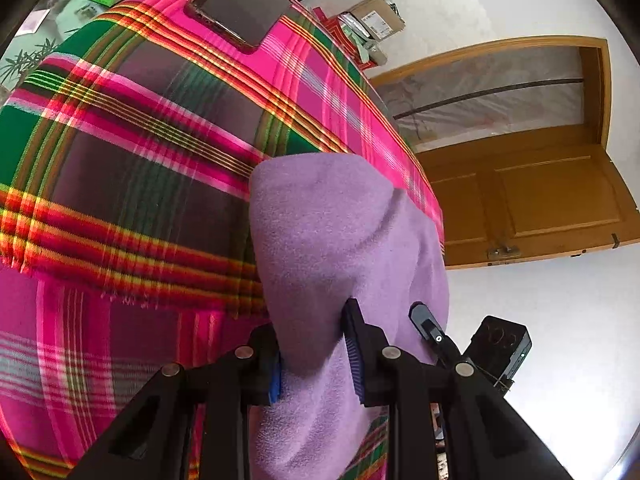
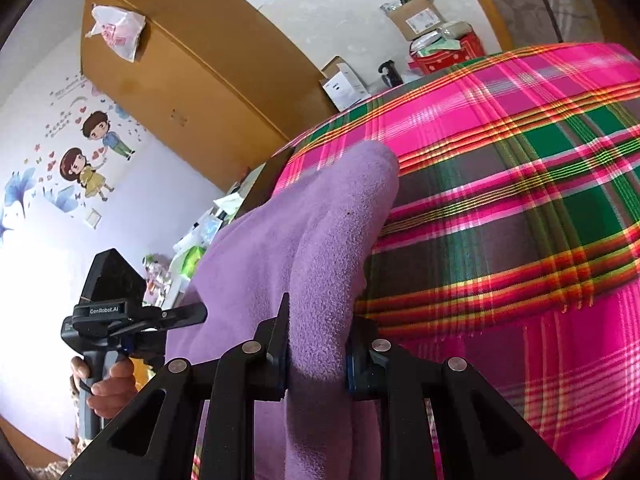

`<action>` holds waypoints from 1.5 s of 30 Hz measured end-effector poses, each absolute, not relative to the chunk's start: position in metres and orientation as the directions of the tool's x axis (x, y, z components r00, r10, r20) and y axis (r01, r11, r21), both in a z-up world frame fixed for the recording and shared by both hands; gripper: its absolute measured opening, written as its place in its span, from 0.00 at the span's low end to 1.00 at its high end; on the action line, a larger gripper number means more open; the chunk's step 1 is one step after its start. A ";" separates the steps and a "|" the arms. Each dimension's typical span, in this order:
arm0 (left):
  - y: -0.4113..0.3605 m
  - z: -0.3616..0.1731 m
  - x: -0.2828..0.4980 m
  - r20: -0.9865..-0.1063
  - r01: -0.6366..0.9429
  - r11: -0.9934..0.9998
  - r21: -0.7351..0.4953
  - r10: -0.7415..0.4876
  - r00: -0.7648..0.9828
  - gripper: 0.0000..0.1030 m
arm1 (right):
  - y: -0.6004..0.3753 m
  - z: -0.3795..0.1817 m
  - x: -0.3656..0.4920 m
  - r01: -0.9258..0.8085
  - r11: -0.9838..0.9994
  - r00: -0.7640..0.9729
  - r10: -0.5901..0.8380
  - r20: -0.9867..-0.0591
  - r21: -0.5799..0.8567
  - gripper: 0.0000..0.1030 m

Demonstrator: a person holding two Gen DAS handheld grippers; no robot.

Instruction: Fold clothes

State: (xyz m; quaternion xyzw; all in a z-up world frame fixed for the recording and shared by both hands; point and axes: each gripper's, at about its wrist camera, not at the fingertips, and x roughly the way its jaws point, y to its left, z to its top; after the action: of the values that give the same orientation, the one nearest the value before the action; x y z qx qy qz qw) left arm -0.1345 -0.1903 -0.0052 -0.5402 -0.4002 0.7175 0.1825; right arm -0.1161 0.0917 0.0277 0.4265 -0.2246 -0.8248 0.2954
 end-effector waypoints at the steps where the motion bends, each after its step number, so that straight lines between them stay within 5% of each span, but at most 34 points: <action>1: -0.191 -0.008 -0.134 -0.631 0.174 -0.613 -0.770 0.693 -0.349 0.27 | 0.091 0.025 -0.118 0.292 -0.727 -0.462 -0.676 -0.575 0.621 0.20; 24: -0.205 -0.014 -0.133 -0.638 0.183 -0.616 -0.766 0.694 -0.335 0.31 | 0.095 0.011 -0.118 0.237 -0.787 -0.464 -0.607 -0.645 0.570 0.30; 45: -0.200 0.089 -0.115 -0.841 0.024 -0.900 -0.436 0.397 -0.367 0.31 | 0.103 0.069 -0.091 0.286 -0.811 -0.513 -0.579 -0.633 0.510 0.30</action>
State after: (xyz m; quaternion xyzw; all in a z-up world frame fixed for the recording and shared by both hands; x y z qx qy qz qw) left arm -0.1151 -0.1999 0.0890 -0.5504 -0.1913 0.8043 0.1162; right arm -0.0905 0.1030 0.0691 0.4231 -0.1735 -0.8524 0.2537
